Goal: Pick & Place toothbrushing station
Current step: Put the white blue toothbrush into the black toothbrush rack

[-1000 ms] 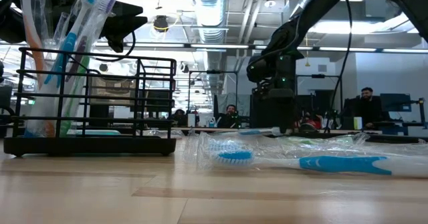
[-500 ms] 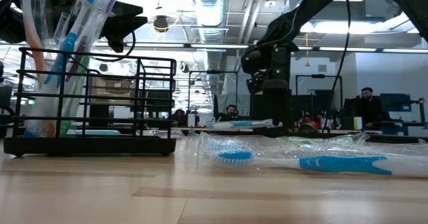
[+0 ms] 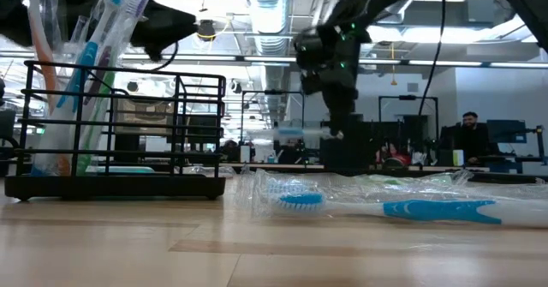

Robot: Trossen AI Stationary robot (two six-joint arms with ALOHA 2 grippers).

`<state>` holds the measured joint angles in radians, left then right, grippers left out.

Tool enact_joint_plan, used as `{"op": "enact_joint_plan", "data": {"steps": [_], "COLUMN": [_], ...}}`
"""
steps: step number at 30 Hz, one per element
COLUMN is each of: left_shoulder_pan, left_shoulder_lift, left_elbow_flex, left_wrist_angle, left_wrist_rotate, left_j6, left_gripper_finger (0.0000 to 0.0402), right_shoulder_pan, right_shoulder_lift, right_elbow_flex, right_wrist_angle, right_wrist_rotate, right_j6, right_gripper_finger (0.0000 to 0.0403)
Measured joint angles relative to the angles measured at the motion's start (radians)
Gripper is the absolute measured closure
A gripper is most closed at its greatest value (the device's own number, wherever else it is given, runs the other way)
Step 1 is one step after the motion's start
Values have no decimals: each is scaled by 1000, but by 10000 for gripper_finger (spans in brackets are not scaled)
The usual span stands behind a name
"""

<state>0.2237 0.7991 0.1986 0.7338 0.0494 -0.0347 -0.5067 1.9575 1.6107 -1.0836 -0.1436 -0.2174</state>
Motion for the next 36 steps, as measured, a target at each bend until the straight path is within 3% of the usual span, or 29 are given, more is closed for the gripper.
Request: {"op": "enact_joint_plan", "data": {"steps": [9,14,26,36], "left_shoulder_pan": [-3,-30,-172,-220], "left_shoulder_lift": [252,339,412,435], "left_elbow_flex": [285,379,424,424], "left_wrist_angle": [-293,-347,-350,-323], "left_wrist_rotate": [-111,-271,-603,-707], "left_j6": [251,456,901,1089], "left_gripper_finger": [309,303,277,233], "right_shoulder_pan": [74,99,120,158], "right_shoulder_lift": [0,0,-1,-1], "right_elbow_flex": [164,233,273,273], "right_wrist_angle": [-1,2,49,109], "right_wrist_rotate": [-126,-151,-229,-304], "right_j6": [18,52,111,141], "right_gripper_finger": [396,393,394,395]}}
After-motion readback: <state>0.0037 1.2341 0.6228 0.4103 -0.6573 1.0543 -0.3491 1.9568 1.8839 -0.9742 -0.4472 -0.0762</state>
